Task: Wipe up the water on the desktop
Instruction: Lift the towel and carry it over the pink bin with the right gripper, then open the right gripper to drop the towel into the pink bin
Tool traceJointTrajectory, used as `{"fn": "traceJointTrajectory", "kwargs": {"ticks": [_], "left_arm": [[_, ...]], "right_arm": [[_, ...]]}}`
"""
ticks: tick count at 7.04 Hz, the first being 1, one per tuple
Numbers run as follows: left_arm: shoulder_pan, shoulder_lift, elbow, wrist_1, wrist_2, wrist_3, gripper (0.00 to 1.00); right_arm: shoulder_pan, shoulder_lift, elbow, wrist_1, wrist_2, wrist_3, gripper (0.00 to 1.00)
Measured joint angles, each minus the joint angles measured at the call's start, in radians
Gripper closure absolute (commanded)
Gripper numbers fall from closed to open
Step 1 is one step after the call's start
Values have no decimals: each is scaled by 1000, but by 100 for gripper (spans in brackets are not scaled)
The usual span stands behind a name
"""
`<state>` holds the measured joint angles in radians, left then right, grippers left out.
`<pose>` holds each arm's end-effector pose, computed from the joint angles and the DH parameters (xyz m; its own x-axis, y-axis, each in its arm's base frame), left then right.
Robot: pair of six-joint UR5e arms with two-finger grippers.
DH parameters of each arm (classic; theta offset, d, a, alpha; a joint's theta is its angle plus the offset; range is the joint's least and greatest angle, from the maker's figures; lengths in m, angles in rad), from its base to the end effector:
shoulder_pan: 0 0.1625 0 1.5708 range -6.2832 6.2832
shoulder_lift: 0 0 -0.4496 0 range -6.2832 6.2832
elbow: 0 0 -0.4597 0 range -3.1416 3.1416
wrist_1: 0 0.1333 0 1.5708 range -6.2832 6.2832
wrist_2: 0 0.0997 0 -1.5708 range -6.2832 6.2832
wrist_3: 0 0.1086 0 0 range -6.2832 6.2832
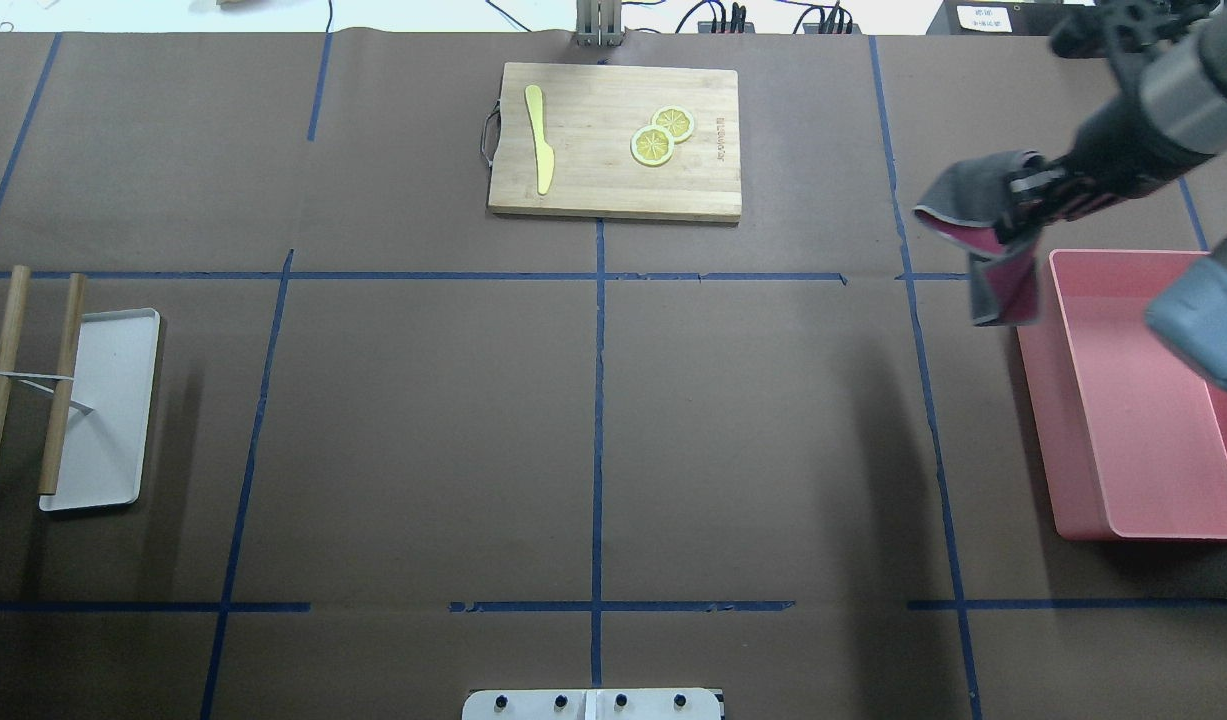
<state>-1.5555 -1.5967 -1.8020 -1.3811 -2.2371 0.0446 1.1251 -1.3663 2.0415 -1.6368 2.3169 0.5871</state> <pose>-0.0576 -0.5624 0.5735 0.7839 0.0981 -0.6131 -0.0503 0.9942 0.0948 -0.1952 -0.5468 0.3237 0.6081 -0.1454 0.7804 0.0200 0.9856 0.1680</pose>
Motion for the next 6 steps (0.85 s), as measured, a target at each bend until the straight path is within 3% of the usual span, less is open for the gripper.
{"fn": "traceJointTrajectory", "kwargs": {"ticks": [2,4,5,6], "left_arm": [[0,-5,24,3,0,3,0],[-2,-22,94,2,-17,11,0],[-2,-26,122,0,-39,26,0],[-3,-28,138,0,-52,39,0]], "right_arm": [[93,-169,81,-67,1,-172,98],[138,-277,67,-88,-17,-344,96],[143,-287,38,-89,-35,-373,91],[144,-290,13,-90,-51,-383,42]]}}
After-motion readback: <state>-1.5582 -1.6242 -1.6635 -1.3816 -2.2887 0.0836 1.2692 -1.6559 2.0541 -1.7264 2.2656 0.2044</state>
